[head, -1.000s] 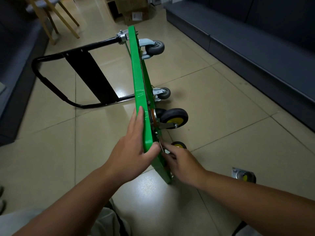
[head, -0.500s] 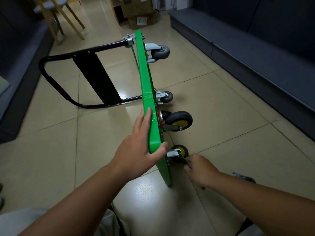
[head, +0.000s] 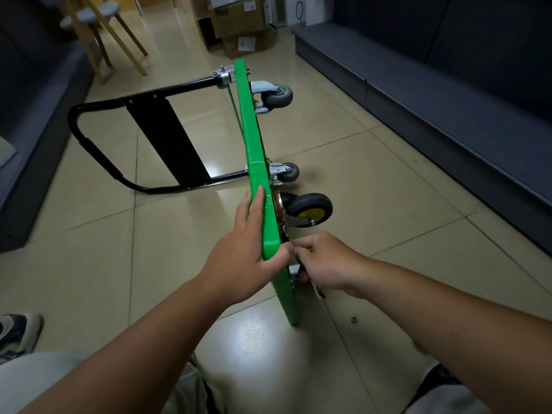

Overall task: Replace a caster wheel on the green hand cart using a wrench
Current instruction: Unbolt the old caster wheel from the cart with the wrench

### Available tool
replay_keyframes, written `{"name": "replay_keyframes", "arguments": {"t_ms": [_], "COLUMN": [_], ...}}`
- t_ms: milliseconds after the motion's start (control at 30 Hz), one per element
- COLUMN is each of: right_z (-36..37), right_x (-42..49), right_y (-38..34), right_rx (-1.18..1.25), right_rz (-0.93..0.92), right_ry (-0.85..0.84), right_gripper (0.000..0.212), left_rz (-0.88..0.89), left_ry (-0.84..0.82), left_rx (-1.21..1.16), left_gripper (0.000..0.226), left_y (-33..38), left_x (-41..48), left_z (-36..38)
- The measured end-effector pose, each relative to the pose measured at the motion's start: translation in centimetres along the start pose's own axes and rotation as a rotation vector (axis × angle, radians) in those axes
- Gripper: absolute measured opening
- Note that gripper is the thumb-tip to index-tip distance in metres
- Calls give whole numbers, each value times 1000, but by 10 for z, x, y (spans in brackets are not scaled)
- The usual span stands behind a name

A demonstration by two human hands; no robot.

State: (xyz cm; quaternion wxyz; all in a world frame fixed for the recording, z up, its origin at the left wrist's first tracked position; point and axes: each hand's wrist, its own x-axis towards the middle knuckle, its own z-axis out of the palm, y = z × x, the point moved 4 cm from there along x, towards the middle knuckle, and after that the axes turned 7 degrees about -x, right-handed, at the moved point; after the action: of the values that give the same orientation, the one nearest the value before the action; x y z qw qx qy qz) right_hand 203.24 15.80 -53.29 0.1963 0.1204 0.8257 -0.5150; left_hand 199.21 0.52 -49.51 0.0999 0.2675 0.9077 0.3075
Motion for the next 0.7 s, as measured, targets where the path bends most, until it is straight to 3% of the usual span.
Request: {"name": "replay_keyframes", "arguments": {"t_ms": [267,333,433,700], "right_z": [16,21,20,25], "right_x": [8,11,26,35], "right_y": [25,40,53,56], "right_rx": [-164,-162,-209,-444], "right_rz": [-210,-255,-262,-251], "right_ry": [25,57,136,255], "right_gripper": [22,29,38,31], "left_rz": [-20,-12,-2,7], "left_ry": [11,10,-8,-36], "left_rx": [-41,-39,-38,-24], "left_gripper": [97,98,99,103], "left_y": [1,2,2,1], "left_x": [-1,-1,-1,-2], "left_z": [4,2,2,-2]}}
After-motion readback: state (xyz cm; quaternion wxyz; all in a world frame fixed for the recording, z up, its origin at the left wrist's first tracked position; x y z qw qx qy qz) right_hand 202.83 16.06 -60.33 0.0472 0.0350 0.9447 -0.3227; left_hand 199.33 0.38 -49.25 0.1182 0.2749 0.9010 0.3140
